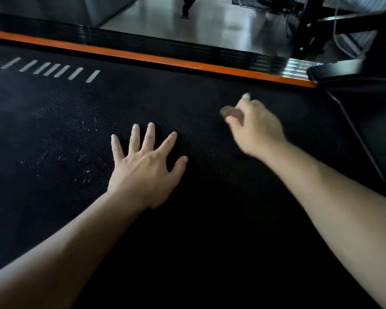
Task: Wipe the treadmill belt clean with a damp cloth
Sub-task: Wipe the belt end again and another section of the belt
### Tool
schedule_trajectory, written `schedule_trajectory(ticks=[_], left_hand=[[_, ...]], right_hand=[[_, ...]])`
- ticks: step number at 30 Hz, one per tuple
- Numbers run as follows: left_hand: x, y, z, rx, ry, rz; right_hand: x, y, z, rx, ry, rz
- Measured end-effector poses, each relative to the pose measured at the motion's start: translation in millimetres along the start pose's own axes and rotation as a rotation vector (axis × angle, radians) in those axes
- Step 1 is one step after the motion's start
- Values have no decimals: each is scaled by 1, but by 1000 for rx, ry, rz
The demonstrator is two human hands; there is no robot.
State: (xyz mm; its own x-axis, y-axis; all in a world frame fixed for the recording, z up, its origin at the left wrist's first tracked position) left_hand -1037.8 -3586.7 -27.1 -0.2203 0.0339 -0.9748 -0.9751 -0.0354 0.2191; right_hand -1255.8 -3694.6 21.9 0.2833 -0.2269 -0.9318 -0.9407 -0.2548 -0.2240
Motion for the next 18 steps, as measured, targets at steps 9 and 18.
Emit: schedule_trajectory(ticks=[9,18], left_hand=[[2,-1,1,16,-10,12],[1,-2,-1,24,-13,33]], right_hand=[[-13,7,25,38,-18,1],[-21,-35,98,-209,-55,-59]])
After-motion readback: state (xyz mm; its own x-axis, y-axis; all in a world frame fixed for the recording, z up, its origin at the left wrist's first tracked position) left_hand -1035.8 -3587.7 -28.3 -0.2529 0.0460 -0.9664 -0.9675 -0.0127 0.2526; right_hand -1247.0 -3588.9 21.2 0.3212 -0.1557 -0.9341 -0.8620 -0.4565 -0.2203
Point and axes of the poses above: each hand's wrist, its own z-axis away from the middle knuckle, its own x-axis out of the palm, y = z × x, the point moved 7 cm from there along -z, towards the middle knuckle, and after that the axes turned 1 degree about z, right-handed, at the moved point
